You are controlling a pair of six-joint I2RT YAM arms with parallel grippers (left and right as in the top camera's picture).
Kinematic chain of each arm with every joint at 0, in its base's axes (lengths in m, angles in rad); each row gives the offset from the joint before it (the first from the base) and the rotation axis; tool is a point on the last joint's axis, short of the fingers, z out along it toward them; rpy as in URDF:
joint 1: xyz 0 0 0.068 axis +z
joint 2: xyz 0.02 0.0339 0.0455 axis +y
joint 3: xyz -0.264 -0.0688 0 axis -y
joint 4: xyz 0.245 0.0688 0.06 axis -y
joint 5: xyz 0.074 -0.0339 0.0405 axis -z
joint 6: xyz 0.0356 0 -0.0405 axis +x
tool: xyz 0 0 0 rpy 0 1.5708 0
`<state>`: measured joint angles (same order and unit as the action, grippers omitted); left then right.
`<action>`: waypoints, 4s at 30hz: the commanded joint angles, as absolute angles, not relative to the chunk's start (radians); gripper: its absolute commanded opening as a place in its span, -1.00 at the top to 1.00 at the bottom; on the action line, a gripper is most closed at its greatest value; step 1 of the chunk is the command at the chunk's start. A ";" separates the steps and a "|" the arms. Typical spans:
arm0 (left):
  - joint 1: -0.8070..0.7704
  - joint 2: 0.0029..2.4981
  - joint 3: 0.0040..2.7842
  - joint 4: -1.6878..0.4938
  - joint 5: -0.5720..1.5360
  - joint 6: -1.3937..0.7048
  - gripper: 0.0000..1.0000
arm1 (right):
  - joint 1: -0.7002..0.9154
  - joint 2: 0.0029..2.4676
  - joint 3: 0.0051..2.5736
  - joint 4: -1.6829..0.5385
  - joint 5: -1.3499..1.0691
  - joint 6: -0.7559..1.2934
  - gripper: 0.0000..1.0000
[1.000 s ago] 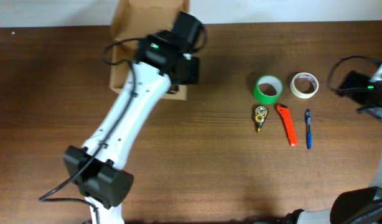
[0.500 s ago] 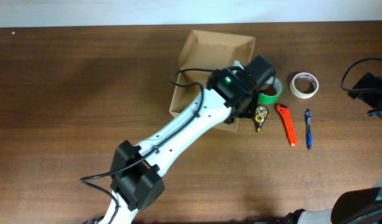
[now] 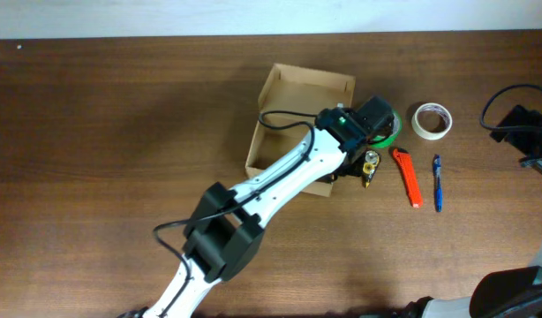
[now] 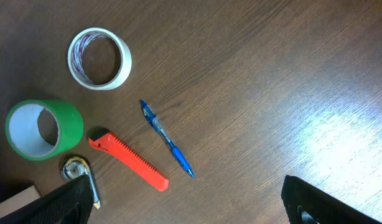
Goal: Pack container
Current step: 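Drag the box with the left gripper toward the table center, then release the box and retract the left arm to the left side, then grasp the green tape roll by its rim with the right gripper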
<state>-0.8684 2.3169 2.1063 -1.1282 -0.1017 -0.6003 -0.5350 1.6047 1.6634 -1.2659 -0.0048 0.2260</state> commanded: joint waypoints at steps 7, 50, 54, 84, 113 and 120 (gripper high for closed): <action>-0.868 2.343 2.129 -1.084 -0.143 -0.598 0.97 | -0.529 1.586 1.677 -1.267 -0.019 0.230 -0.96; 0.045 2.313 2.804 -1.502 -0.287 -0.207 -0.56 | -0.033 1.777 1.677 -1.197 0.039 0.188 -0.55; 0.125 2.313 2.589 -1.452 -0.272 -0.207 -0.74 | -0.040 1.860 1.677 -1.185 0.038 0.203 -0.54; 0.179 2.313 2.031 -1.248 -0.272 -0.207 -0.99 | -0.086 2.128 1.677 -1.012 0.016 0.226 -0.40; 0.179 2.313 2.031 -1.248 -0.273 -0.208 -0.99 | -0.087 2.146 1.687 -0.953 0.012 0.226 0.93; 0.179 2.313 2.031 -1.248 -0.273 -0.207 -1.00 | -0.088 2.136 1.838 -1.065 0.012 0.226 0.93</action>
<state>0.1764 2.3249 2.0342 -1.2503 -0.2790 -0.2161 -0.0845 2.1368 1.7344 -1.0439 0.0109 0.2268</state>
